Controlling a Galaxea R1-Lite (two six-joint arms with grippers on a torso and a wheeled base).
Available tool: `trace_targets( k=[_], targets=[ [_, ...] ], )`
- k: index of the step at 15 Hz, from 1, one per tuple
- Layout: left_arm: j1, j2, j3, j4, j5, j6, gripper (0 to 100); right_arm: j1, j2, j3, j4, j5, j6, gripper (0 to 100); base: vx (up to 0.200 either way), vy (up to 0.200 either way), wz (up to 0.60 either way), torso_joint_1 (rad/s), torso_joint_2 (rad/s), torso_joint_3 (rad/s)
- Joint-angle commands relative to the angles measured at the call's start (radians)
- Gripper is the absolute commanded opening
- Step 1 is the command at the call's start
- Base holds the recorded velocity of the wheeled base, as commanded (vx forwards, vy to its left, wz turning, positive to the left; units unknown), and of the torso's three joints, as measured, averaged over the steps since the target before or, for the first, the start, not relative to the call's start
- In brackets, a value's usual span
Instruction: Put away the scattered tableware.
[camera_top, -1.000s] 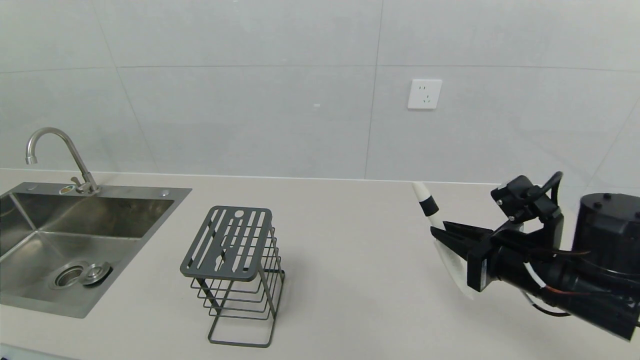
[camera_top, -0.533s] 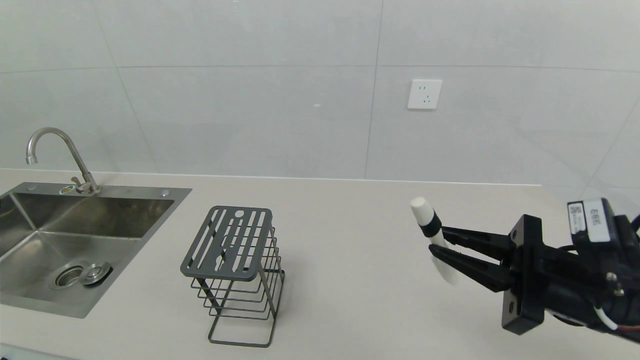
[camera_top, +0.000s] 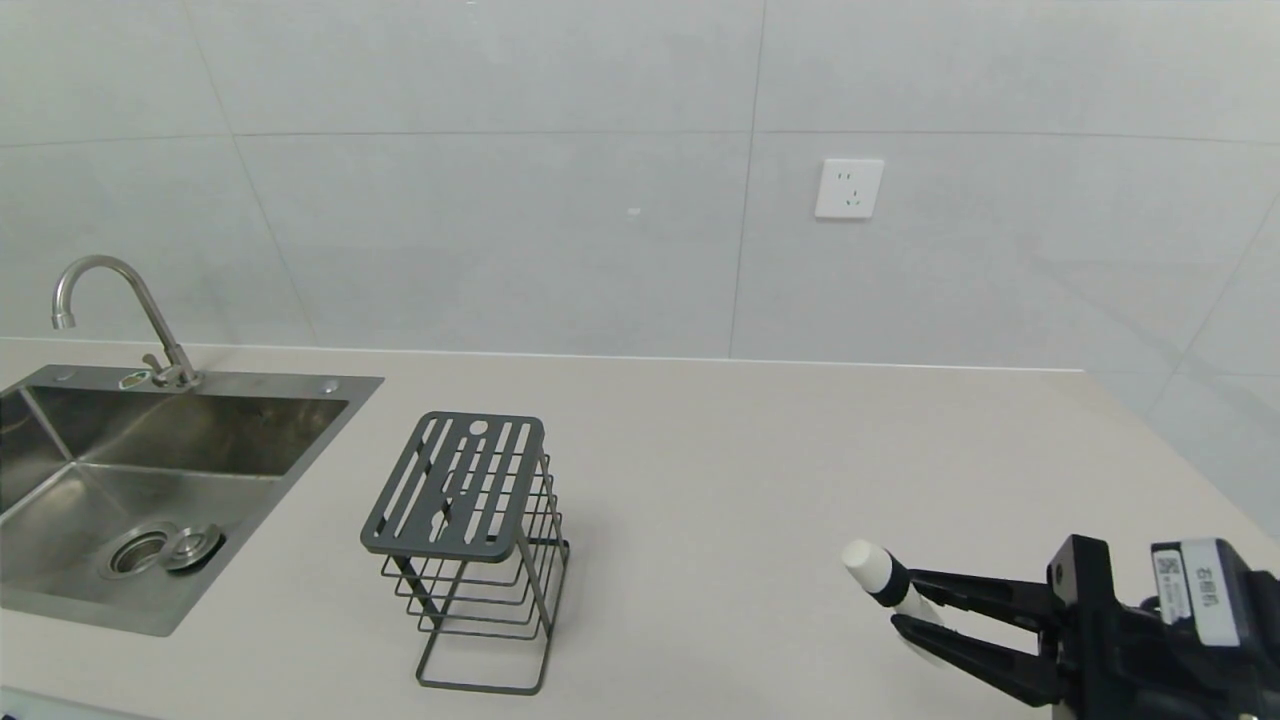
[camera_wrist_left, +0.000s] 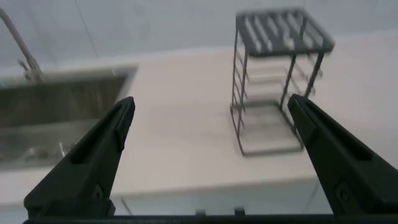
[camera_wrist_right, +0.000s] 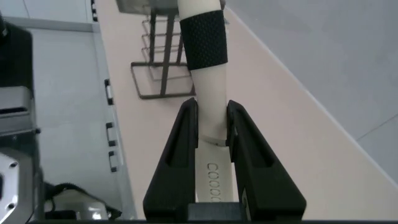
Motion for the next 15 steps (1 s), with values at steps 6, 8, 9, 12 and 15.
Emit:
trace_targets(
  k=[6, 8, 9, 12, 15],
  targets=[
    [-0.009, 0.032, -0.117, 0.058, -0.325, -0.279, 100, 0.024, -0.002, -0.014, -0.008, 0.091, 0.060, 0, 0.000, 0.000, 0.00, 0.000, 0.00, 0.000],
    [-0.026, 0.124, -0.149, 0.053, -0.380, -0.314, 100, 0.047, -0.001, -0.011, -0.008, 0.084, 0.057, 0, 0.000, 0.000, 0.00, 0.000, 0.00, 0.000],
    [-0.047, 0.187, -0.172, 0.049, -0.413, -0.313, 100, 0.051, 0.007, -0.009, -0.008, 0.084, 0.054, 0, 0.000, 0.000, 0.00, 0.000, 0.00, 0.000],
    [-0.126, 0.374, -0.239, 0.022, -0.520, -0.308, 100, 0.052, 0.036, -0.014, -0.009, 0.083, 0.051, 0, 0.000, 0.000, 0.00, 0.000, 0.00, 0.000],
    [-0.216, 0.616, -0.244, -0.113, -0.560, -0.217, 100, 0.054, 0.053, -0.028, -0.012, 0.083, 0.048, 0, 0.000, 0.000, 0.00, 0.000, 0.00, 0.000]
  ],
)
